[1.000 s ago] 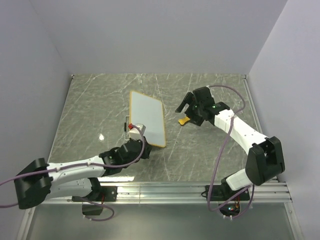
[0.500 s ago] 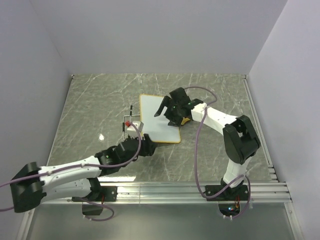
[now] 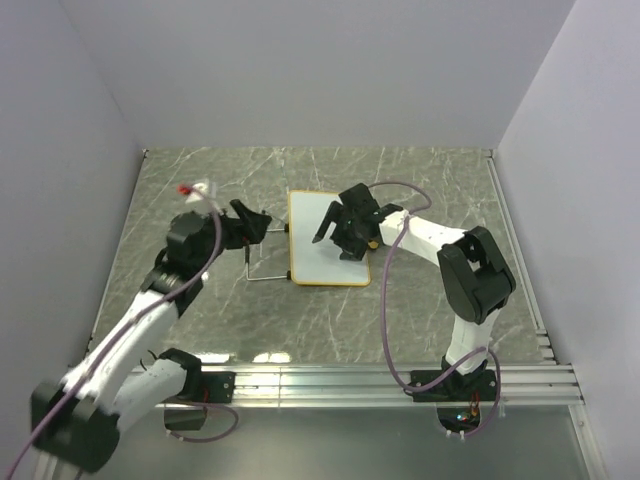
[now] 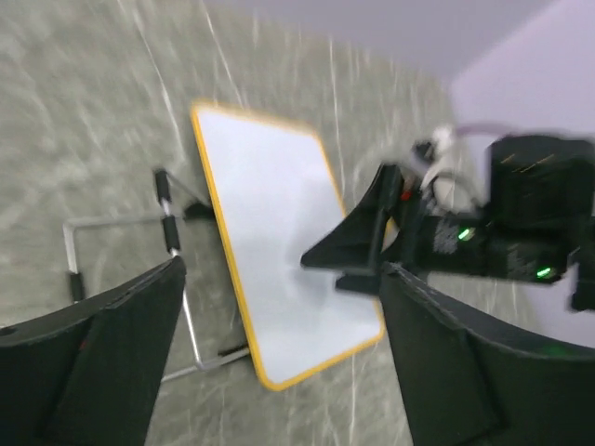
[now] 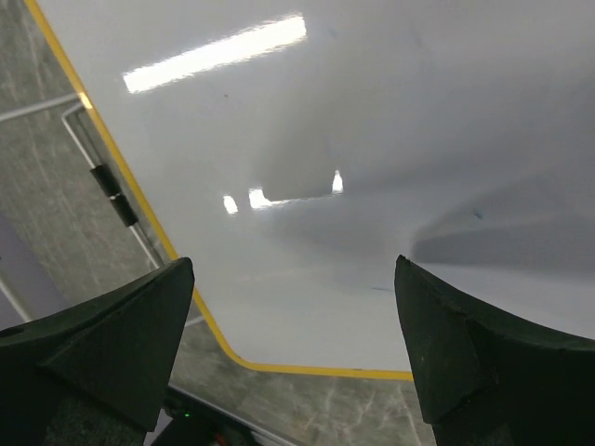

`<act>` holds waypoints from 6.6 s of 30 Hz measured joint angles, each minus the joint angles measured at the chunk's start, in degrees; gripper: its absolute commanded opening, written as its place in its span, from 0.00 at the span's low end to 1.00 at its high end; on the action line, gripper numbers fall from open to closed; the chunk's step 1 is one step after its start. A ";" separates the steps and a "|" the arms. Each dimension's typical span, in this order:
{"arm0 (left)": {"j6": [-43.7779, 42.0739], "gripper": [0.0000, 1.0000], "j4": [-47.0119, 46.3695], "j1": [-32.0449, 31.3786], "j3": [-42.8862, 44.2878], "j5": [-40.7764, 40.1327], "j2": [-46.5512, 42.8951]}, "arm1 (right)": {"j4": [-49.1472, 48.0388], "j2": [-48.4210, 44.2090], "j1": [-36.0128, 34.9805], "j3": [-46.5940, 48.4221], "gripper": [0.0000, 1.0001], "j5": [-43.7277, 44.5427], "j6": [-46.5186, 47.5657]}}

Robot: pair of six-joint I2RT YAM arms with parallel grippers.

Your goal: Erase the whiteboard

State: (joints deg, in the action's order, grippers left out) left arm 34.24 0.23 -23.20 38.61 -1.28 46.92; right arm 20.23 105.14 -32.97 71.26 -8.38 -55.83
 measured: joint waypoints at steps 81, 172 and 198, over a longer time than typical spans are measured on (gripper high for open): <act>15.80 0.00 -9.62 -0.42 23.04 36.00 58.86 | -1.84 -1.95 10.10 -4.83 0.93 -1.31 5.66; -1.92 0.46 44.00 1.46 34.97 7.39 35.01 | 9.09 -34.95 21.03 -24.02 0.99 -1.97 13.55; -9.57 0.73 46.18 10.80 36.26 7.63 34.99 | 9.01 -38.47 20.31 -17.07 1.00 -7.89 12.26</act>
State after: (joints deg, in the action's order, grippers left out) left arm 24.67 46.41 -12.40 74.87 6.35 81.91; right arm 29.23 66.67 -12.67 54.19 -16.27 -43.57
